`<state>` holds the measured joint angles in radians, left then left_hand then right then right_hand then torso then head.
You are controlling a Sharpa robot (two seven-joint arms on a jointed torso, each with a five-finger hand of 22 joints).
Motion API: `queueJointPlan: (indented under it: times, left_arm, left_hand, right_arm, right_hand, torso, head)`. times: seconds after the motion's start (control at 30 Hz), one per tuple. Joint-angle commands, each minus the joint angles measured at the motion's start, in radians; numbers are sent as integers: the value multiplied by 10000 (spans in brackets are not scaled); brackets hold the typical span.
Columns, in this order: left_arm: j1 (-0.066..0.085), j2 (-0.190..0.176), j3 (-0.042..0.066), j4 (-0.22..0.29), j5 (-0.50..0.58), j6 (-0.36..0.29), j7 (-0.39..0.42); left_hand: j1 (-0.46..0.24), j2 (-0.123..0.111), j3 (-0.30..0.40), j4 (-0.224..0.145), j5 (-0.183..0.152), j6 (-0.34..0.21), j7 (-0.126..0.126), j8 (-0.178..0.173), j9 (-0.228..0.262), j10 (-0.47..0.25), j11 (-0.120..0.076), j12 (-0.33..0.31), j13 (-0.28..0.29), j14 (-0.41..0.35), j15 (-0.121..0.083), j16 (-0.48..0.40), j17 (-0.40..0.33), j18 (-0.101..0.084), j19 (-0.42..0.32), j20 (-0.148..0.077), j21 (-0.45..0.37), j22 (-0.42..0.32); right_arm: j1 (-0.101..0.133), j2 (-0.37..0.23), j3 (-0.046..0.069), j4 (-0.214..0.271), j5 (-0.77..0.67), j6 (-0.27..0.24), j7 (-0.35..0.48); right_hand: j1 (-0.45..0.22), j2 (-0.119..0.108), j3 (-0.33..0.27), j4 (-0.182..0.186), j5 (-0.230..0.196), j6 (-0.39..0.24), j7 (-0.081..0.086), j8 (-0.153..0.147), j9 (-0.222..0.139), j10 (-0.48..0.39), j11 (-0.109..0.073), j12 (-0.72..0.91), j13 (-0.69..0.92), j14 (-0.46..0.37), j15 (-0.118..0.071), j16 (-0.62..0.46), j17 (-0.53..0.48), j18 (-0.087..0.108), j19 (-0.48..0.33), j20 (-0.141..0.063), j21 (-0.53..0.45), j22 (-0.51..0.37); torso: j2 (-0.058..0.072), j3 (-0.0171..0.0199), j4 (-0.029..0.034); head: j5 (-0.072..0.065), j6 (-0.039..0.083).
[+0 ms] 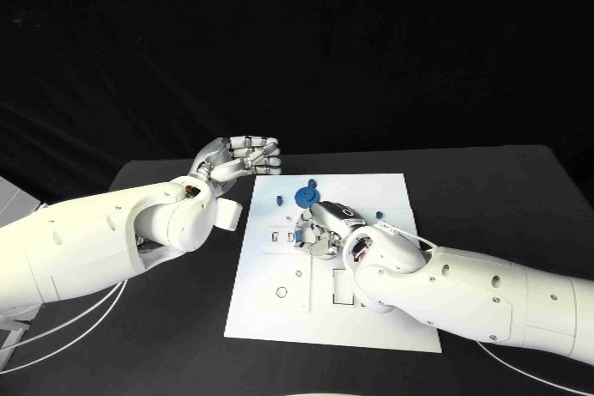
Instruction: Assemble the parts on the task board
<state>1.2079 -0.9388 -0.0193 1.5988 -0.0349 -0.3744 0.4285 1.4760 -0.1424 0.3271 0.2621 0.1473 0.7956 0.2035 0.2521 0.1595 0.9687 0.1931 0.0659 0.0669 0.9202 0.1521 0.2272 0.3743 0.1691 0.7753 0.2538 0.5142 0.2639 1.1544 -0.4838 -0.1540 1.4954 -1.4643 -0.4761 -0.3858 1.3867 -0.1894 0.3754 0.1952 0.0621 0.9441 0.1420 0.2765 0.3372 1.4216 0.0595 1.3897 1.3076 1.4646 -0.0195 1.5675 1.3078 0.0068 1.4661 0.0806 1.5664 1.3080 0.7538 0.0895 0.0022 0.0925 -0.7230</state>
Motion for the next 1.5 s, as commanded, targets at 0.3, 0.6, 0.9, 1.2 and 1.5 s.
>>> queueJointPlan:
  times: [0.3,0.6,0.9,1.2,1.5]
  left_arm:
    - [8,18,7,-3,29,209,27]
    - [8,20,7,-20,26,214,19]
    - [8,28,6,-340,-535,436,-480]
    - [9,101,7,-1129,-2340,956,-2255]
    - [20,234,8,-1230,-5362,2775,-5735]
  left_hand:
    - [-77,-64,25,-12,-36,35,356,7,7,72,-5,23,4,32,-9,7,18,104,-58,12,61,16]
    - [-80,-73,24,-15,-37,29,358,2,5,67,-2,18,2,27,-7,5,24,103,-66,13,68,20]
    - [-271,-143,-35,50,-46,22,323,-22,-6,330,-79,132,58,397,-119,355,285,129,-23,-34,322,152]
    - [-1335,-224,-556,238,-52,426,-141,729,635,1570,-776,3027,1832,1541,-939,6113,3787,128,660,-761,3253,1901]
    - [-2659,419,-1202,313,-2,80,-509,3095,2049,211,-1150,8347,5315,5446,-1368,12088,9409,-543,3729,-1265,8166,7467]
  right_arm:
    - [-11,13,-4,18,-182,-155,184]
    - [-18,-46,-5,104,-187,-544,361]
    - [160,-739,71,868,1108,-1455,2217]
    - [717,-1931,164,1696,3839,-700,3421]
    - [1030,-3171,248,1977,6612,-585,3891]
  right_hand:
    - [-562,-371,-731,487,-34,-513,104,-171,-108,-513,111,-544,606,1044,175,1,2557,-68,1047,205,44,2628]
    - [-435,-330,-1290,713,-25,-602,121,-146,-128,-577,130,-596,539,1034,193,-16,2520,-68,1047,228,44,2628]
    - [-96,-51,-2295,940,-8,-848,192,-188,-204,-650,191,-626,465,976,239,-121,2293,8,903,265,-273,2463]
    - [248,151,-2348,885,-14,-841,202,-87,-186,-1036,205,-962,153,925,254,-213,2117,203,514,289,-1122,2029]
    - [309,291,-2309,905,-18,-790,187,-3,-161,-1018,193,-927,164,933,243,-201,2146,195,532,283,-1095,2044]
  torso:
    - [1,-2,-1]
    - [2,6,2]
    - [-58,-17,-19]
    - [-303,-88,-149]
    - [-519,-176,-231]
  head:
    - [-3,3]
    - [-14,-1]
    - [-20,91]
    - [71,146]
    - [212,-43]
